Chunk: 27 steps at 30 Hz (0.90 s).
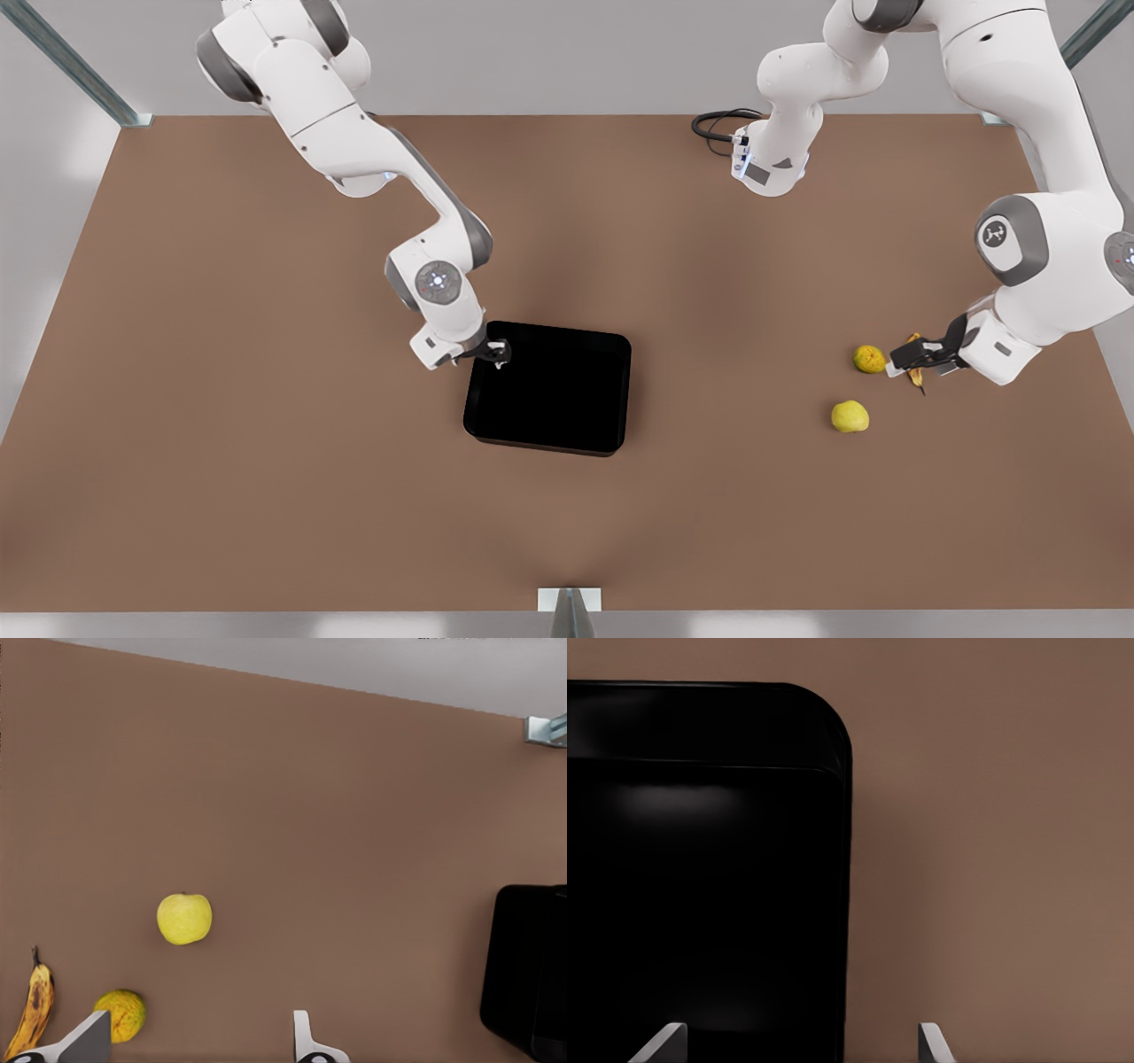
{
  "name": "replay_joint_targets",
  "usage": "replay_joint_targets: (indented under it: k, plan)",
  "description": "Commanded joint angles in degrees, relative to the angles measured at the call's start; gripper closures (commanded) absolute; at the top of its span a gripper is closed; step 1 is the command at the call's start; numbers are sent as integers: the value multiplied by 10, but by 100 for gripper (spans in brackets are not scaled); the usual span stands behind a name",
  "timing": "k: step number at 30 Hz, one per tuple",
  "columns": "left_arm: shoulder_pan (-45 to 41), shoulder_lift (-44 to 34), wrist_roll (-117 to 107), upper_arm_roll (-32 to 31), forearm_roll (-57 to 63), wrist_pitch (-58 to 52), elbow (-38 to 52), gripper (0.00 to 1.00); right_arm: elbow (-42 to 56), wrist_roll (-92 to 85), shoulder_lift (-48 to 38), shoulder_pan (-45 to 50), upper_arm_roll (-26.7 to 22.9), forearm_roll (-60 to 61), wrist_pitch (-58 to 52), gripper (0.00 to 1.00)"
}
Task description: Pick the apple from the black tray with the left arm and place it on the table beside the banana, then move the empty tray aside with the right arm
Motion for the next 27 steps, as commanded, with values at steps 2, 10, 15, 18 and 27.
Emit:
replay_joint_targets:
  k: [2,10,15,18,27]
  plan:
    - [4,0,-61,0,0,1,0,0,0,-124,14,0,1,-13,30,3]
    - [6,-1,-63,0,0,-4,0,0,-7,-122,46,-3,1,-10,46,7]
    - [2,-1,-68,-3,0,-4,0,0,-8,-41,53,-2,1,-7,47,9]
    - [2,-2,-68,-3,0,-4,-1,0,-10,-11,52,-1,4,-7,46,17]
    - [2,-2,-68,-2,0,-5,-1,0,-10,34,44,-2,13,-6,39,41]
